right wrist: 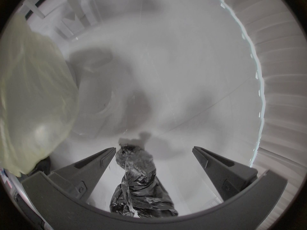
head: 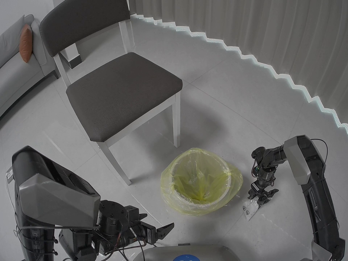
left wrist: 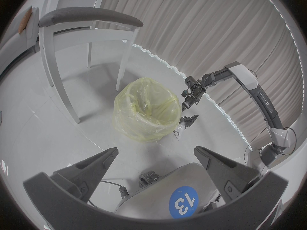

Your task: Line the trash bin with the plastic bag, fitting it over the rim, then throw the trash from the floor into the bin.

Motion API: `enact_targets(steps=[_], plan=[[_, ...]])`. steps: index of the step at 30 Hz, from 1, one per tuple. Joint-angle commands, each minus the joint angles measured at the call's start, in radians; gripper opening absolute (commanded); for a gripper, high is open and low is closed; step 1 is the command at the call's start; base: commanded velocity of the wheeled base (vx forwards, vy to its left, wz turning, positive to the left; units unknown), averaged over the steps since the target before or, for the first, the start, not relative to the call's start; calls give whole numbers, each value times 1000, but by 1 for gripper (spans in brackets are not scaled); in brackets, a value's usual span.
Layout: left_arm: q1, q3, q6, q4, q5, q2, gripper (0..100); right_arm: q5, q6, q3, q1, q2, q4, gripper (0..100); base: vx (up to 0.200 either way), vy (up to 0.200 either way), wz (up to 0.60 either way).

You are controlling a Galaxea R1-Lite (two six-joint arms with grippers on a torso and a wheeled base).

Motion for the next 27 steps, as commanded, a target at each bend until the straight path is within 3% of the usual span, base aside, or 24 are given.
enact_targets(steps=[1, 20, 21, 27], plan=[[0, -2, -1, -15, 0, 18, 100, 0, 1, -1, 1, 24, 37, 100, 0, 0, 0], [-2, -8, -1, -15, 3, 17, 100, 2, 14, -1, 2, 64, 66, 100, 0, 0, 0], [-2, -8, -1, -15, 3, 17, 100, 2, 14, -1, 2, 64, 66, 0, 0, 0, 0], [-3, -8, -1, -15, 4, 17, 100, 0, 15, -1, 4, 64, 65, 0, 0, 0, 0]])
